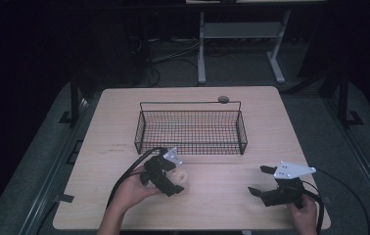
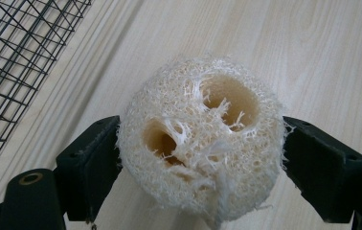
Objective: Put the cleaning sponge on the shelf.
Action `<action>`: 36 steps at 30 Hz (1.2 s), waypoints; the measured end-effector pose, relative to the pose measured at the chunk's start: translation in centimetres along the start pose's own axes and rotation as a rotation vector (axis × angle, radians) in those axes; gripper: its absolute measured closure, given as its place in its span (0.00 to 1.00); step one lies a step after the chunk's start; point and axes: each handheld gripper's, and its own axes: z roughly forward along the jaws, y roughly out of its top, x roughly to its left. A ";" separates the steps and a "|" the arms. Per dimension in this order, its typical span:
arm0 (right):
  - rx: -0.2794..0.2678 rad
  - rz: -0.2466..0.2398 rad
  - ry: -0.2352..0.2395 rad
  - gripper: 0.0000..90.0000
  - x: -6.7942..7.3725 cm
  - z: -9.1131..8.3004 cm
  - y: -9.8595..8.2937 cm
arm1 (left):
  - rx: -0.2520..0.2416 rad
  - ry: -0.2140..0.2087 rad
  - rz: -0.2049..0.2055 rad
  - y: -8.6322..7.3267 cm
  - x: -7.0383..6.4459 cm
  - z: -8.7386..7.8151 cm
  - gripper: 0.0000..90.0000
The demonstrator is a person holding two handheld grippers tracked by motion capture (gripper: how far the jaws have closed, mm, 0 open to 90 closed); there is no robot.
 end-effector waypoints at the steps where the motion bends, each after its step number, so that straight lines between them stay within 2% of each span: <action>1: 0.001 0.001 0.000 0.15 0.0 0.0 0.0 | -0.002 -0.002 0.000 0.0 0.0 0.0 0.18; 14: 0.002 0.001 0.000 0.15 0.1 0.0 0.0 | 0.017 -0.014 -0.013 0.2 0.3 0.7 0.19; 16: 0.001 0.000 0.001 0.15 0.1 0.0 0.0 | 0.021 -0.020 -0.007 0.2 0.3 0.7 0.26; 21: 0.001 -0.001 0.001 0.15 0.1 0.0 0.1 | 0.025 -0.019 -0.011 0.2 0.3 0.8 0.27; 31: 0.001 -0.002 0.000 0.15 0.1 0.0 0.1 | 0.020 -0.019 -0.015 0.1 0.4 0.4 0.30; 36: 0.002 -0.005 0.001 0.15 0.1 0.0 0.1 | 0.023 -0.010 -0.004 0.6 0.3 -0.2 0.30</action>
